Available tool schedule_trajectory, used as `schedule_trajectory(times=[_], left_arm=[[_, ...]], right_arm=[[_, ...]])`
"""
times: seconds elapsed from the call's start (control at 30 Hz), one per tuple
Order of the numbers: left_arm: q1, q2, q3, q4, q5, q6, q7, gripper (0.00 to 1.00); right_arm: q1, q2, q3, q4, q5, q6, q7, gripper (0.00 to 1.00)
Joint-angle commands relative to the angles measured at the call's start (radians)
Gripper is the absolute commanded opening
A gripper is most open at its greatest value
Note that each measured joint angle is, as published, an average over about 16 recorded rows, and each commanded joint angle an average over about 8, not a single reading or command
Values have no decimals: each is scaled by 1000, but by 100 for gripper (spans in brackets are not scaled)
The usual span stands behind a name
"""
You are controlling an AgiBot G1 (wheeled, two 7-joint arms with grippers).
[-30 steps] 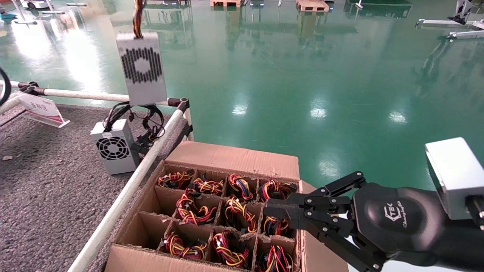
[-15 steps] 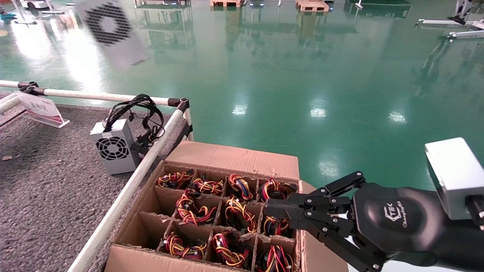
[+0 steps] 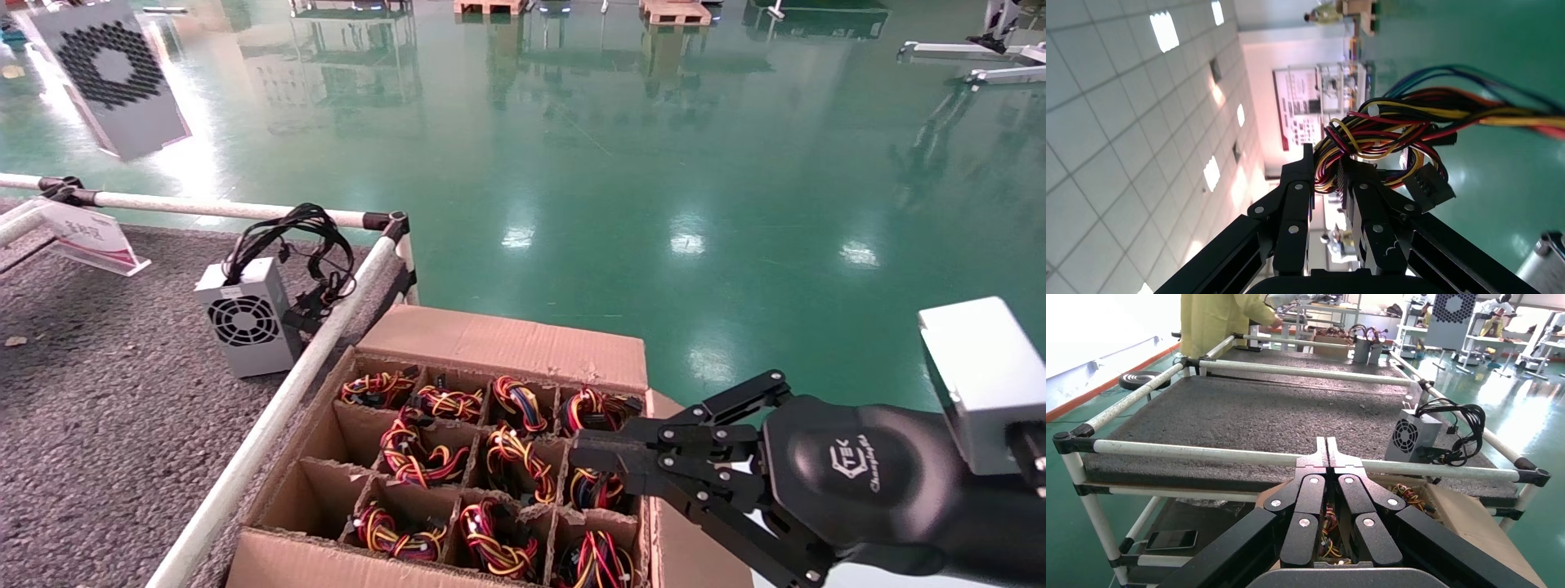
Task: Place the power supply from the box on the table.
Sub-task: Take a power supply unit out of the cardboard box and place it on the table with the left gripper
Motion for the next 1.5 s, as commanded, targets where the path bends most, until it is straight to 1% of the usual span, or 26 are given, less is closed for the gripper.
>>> schedule_trajectory(times=[0.03,0.33,1.07,1.5], left_arm=[[0,-6,6,17,7,-8,5,0],[32,-21,28,60,28,-13,0,0],[95,-29,67,146,59,21,-28,0],[134,-23,76,161,63,50,-31,0]], right_arm=[[0,0,0,0,0,0,0,0],[0,0,0,0,0,0,0,0],[0,0,0,0,0,0,0,0],[0,0,0,0,0,0,0,0]])
